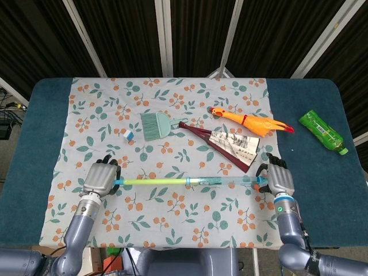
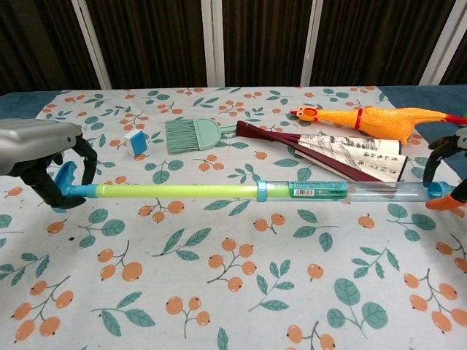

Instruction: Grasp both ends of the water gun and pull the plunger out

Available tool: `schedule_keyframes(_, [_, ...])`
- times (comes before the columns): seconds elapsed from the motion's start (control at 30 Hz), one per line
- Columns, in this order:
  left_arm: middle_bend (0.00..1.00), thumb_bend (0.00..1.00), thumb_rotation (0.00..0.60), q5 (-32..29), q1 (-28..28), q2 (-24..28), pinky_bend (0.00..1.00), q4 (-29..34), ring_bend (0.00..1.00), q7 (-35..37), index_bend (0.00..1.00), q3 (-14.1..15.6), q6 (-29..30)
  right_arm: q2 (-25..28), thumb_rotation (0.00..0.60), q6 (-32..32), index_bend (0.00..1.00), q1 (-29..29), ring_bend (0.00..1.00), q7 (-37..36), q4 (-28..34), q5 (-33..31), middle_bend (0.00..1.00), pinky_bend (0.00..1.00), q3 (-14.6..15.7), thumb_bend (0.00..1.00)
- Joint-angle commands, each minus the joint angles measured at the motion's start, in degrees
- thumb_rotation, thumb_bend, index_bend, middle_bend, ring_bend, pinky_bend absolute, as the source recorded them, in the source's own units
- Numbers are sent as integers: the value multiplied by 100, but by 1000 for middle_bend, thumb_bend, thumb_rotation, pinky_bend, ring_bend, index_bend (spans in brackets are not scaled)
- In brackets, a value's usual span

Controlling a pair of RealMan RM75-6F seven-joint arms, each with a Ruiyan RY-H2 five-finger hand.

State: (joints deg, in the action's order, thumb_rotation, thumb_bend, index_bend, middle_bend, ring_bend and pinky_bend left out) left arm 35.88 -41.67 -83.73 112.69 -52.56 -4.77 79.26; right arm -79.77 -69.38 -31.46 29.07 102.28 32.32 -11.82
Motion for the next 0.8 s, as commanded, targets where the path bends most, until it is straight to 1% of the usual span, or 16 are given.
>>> schedule_keyframes(0.03, [263,509,600,71,41,72,260,16,118,54,696,60,-45,43,600,28,632,21,0,-24,-34,-2,77,0,17,313])
schedule_keyframes(0.27, [263,509,600,196,106,243,260,25,118,86,696,170,-82,158,600,91,632,55,0,-147,-35,-19,77,0,-25,313])
schedule_keyframes(0.8, [262,509,600,380,295,568,260,108,118,275,696,301,-134,244,600,187,632,147,0,-329,-67,38,77,0,55,314])
